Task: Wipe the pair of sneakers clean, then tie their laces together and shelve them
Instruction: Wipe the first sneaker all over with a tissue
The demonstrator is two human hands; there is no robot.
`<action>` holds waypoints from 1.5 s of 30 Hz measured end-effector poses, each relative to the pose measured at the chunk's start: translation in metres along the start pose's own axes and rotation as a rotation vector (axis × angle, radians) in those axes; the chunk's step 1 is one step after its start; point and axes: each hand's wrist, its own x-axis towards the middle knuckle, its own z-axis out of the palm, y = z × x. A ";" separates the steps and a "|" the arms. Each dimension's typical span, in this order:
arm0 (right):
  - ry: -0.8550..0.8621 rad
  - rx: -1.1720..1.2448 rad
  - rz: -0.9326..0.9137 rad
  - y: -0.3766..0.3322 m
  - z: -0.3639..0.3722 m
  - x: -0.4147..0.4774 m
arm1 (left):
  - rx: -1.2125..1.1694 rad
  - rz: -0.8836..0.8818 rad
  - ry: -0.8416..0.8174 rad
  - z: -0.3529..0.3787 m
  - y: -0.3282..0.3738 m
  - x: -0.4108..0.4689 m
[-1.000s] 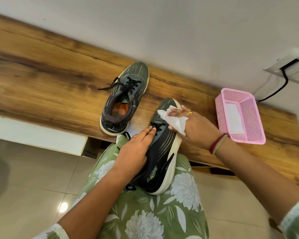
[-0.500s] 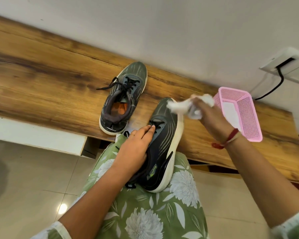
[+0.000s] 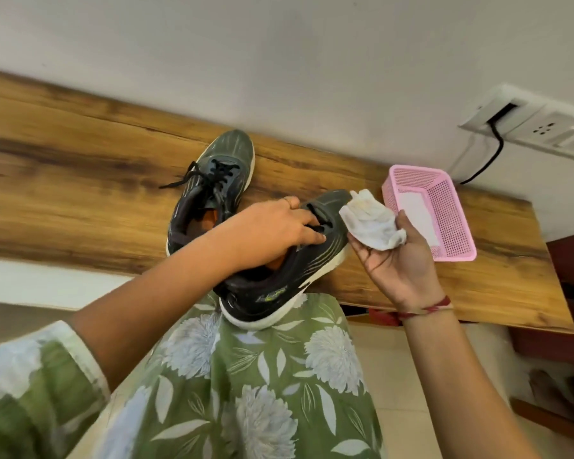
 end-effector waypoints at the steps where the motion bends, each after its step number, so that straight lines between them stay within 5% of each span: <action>1: 0.034 0.005 -0.036 0.003 -0.003 -0.003 | -0.003 -0.015 -0.030 -0.002 -0.002 0.001; 11: 0.357 -0.226 -0.187 0.039 -0.023 -0.018 | 0.010 -0.043 -0.292 -0.007 0.001 -0.015; 17: 0.415 -0.540 -0.150 0.053 -0.033 -0.025 | -0.112 -0.057 -0.460 -0.003 0.002 -0.036; 25: 0.419 -0.525 -0.150 0.061 -0.028 -0.019 | -0.389 -0.282 -0.706 -0.046 0.009 -0.018; 30: 0.374 -0.517 -0.164 0.064 -0.033 -0.014 | -0.102 -0.607 -0.335 -0.031 0.064 0.013; 33: 0.383 -0.545 -0.160 0.066 -0.040 -0.008 | 0.036 -0.745 -0.319 0.006 0.090 0.021; 39: 0.412 -0.620 -0.172 0.069 -0.040 -0.015 | 0.074 -0.684 -0.100 0.050 0.086 0.000; 45: 0.240 -0.876 -0.315 0.067 -0.013 -0.030 | -0.147 -0.545 0.107 0.044 0.062 -0.017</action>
